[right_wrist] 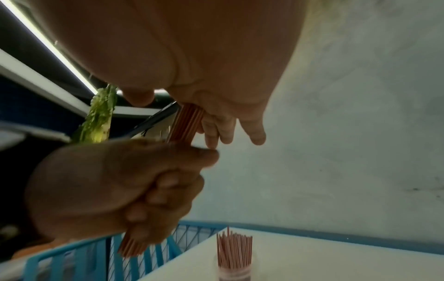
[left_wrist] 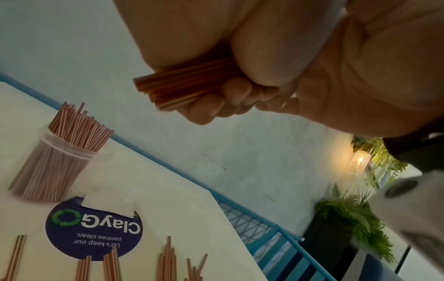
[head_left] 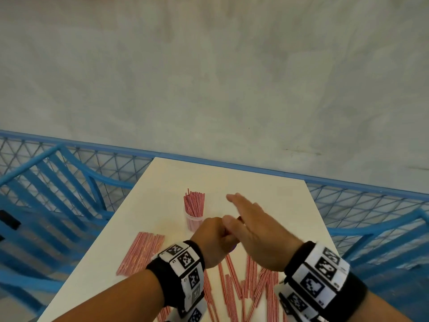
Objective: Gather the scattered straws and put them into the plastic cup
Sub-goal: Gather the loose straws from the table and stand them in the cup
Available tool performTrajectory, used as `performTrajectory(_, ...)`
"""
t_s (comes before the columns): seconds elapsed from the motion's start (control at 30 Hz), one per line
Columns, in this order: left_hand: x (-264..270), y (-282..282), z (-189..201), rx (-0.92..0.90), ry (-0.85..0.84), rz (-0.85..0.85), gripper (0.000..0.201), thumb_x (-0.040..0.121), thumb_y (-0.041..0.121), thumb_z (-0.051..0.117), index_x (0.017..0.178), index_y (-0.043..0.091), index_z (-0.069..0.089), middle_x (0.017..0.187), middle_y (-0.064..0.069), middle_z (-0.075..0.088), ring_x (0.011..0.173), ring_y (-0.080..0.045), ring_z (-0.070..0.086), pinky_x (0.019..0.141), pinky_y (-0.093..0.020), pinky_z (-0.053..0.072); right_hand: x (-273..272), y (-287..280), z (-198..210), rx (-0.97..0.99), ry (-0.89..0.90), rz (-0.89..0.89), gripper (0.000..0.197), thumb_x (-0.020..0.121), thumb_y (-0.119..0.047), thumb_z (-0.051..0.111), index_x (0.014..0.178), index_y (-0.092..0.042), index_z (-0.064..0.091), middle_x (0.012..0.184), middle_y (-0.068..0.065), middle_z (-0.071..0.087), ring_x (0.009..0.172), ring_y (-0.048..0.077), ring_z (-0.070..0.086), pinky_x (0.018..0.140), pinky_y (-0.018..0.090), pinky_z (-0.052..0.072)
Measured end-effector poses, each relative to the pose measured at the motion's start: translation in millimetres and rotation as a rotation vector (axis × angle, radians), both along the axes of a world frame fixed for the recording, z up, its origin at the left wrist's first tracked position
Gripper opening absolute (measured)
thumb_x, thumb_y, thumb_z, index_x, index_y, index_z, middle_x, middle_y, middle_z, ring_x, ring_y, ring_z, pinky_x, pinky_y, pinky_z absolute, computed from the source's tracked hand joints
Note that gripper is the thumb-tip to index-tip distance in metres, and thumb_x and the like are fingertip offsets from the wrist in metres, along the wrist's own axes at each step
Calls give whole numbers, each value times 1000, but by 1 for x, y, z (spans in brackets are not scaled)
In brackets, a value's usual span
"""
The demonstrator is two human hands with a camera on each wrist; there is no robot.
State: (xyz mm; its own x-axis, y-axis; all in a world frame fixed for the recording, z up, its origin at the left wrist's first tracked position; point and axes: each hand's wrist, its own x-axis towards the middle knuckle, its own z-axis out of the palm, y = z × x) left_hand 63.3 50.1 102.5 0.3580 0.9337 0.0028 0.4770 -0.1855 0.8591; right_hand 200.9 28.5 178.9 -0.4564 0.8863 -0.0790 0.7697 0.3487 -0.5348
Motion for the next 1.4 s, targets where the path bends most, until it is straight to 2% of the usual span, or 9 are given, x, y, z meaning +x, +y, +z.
performTrajectory(0.17, 0, -1, -3, 111, 67, 60, 19, 91, 13, 55, 97, -2, 65, 92, -21, 68, 74, -18, 56, 80, -37, 51, -11, -2, -5, -57, -37, 22, 57, 97, -50, 15, 149, -29, 5, 159, -13, 4, 128, -11, -8, 114, 26, -10)
performTrajectory(0.4, 0, -1, -23, 44, 16, 32, 36, 93, 33, 47, 82, 3, 63, 77, -19, 64, 72, -29, 62, 73, -45, 56, -12, 2, -13, -84, -61, 46, 69, 89, -59, 6, 150, -28, -2, 159, -13, -5, 137, -7, -15, 118, 31, -11)
performTrajectory(0.57, -26, 16, -26, -176, -148, 313, 46, 97, 42, 42, 70, 10, 59, 61, -3, 55, 51, -13, 48, 55, -27, 47, 15, 14, -34, -123, -5, -126, 59, 95, -53, 13, 149, -32, 3, 158, -13, 2, 139, -5, -6, 117, 25, -3)
performTrajectory(0.7, -46, 73, -12, -124, -400, 715, 44, 96, 38, 48, 75, 6, 70, 63, -6, 62, 53, -17, 53, 53, -24, 42, 48, 12, -83, -213, -34, -192, 87, 76, -77, 2, 149, -30, 8, 158, -12, 11, 138, -5, 3, 117, 24, 2)
performTrajectory(0.83, -49, 126, -13, -34, -456, 806, 33, 95, 35, 49, 88, 13, 71, 82, 4, 61, 68, -13, 54, 63, -24, 43, 76, 2, -132, -333, -79, -317, 103, 62, -90, 4, 147, -33, 17, 155, -11, 21, 143, 6, 16, 118, 29, 14)
performTrajectory(0.97, -47, 159, -48, -81, -353, 854, 55, 86, 57, 50, 114, 11, 64, 109, -4, 64, 92, -22, 61, 81, -31, 45, 85, -8, -146, -350, -116, -388, 62, 89, -61, 34, 143, -32, 27, 146, -15, 34, 124, -6, 30, 108, 14, 17)
performTrajectory(1.07, -36, 163, -72, -145, -175, 870, 79, 81, 69, 50, 134, 11, 50, 142, -8, 50, 132, -32, 43, 114, -53, 23, 95, -13, -157, -380, -93, -470, 113, 53, -97, 11, 143, -30, 28, 140, -23, 26, 135, -1, 23, 116, 22, 11)
performTrajectory(1.23, -29, 156, -86, -147, 309, 643, 66, 86, 66, 45, 141, 28, 45, 161, 2, 5, 148, -20, -2, 115, -59, -5, 113, -8, -170, -335, -175, -514, 59, 92, -53, 35, 144, -26, 26, 150, -9, 32, 137, 8, 29, 112, 23, 20)
performTrajectory(1.4, -32, 142, -58, 86, 417, 627, 78, 86, 63, 47, 150, 26, 21, 161, 3, -6, 148, -18, -9, 115, -55, -6, 118, 0, -179, -346, -273, -596, 50, 91, -52, 42, 131, -22, 41, 131, -2, 46, 119, 16, 46, 101, 28, 38)
